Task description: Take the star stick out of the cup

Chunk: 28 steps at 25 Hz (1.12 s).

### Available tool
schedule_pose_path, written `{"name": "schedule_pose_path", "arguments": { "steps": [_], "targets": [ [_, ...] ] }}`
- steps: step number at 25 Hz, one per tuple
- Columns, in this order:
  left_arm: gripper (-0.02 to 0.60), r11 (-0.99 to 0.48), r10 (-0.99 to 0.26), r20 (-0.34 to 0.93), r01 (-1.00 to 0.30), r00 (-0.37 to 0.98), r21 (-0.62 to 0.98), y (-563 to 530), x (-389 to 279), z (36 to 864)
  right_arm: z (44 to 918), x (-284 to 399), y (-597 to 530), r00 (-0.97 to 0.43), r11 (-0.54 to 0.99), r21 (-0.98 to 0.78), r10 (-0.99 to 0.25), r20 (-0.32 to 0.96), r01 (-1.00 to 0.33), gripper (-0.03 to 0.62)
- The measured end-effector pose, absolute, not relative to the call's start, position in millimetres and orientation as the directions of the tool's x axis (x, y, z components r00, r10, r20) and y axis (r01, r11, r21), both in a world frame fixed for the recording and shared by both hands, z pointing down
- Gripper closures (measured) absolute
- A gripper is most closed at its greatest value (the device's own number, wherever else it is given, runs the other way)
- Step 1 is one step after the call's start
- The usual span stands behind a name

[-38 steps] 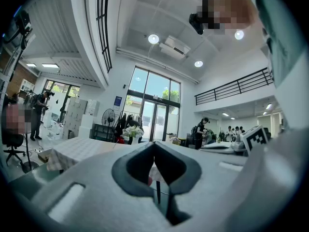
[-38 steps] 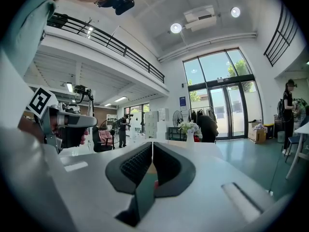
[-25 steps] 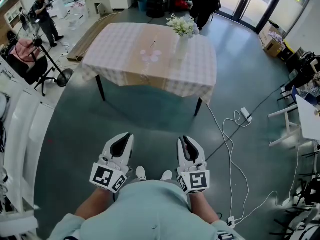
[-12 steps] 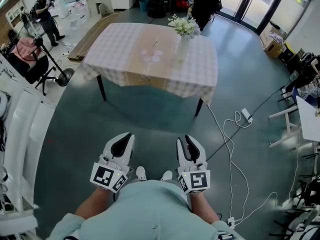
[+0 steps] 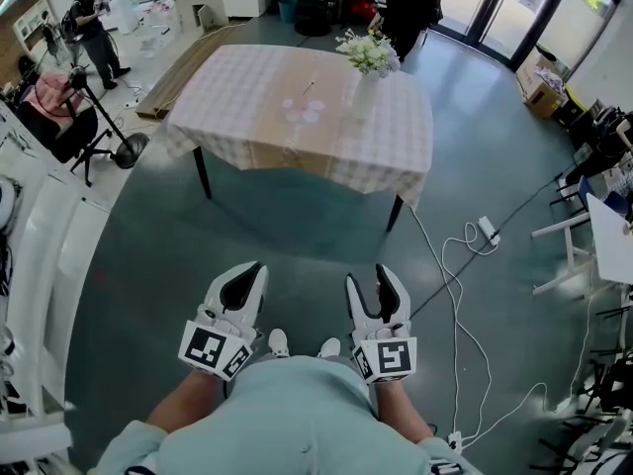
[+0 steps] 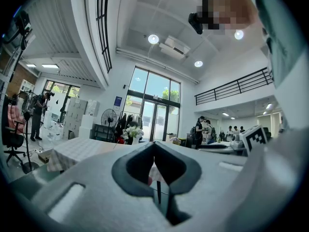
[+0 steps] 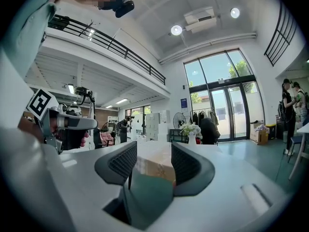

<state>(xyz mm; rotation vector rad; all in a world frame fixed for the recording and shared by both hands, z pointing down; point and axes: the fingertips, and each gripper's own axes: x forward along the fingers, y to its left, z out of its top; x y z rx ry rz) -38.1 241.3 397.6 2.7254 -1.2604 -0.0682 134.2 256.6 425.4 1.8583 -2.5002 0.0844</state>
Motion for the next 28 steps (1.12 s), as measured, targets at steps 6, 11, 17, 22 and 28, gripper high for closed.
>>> {"name": "schedule_pose_path", "arguments": {
  "steps": [6,11,17,22,28],
  "targets": [
    [0.578,-0.638,-0.763,0.015,-0.756,0.647,0.144,239,-40,395,420,130,253,-0.298,0.297,-0.027,-0.953,0.051,-0.955,0.379],
    [0.578,-0.637,-0.765,0.011,-0.758,0.644,0.144,238,-46,398,424,127,252,-0.295,0.294,-0.029,-0.954,0.05,-0.955,0.382],
    [0.578,-0.633,-0.768,0.009,-0.761,0.641,0.144,235,-58,397,423,118,246,-0.29,0.289,-0.02,-0.956,0.05,-0.957,0.385],
    [0.578,-0.635,-0.767,0.004,-0.759,0.642,0.143,232,-71,395,417,108,242,-0.279,0.279,-0.006,-0.959,0.045,-0.96,0.388],
    [0.578,-0.641,-0.763,-0.004,-0.755,0.647,0.14,223,-87,391,409,97,232,-0.261,0.261,0.007,-0.965,0.029,-0.965,0.388]
  ]
}}
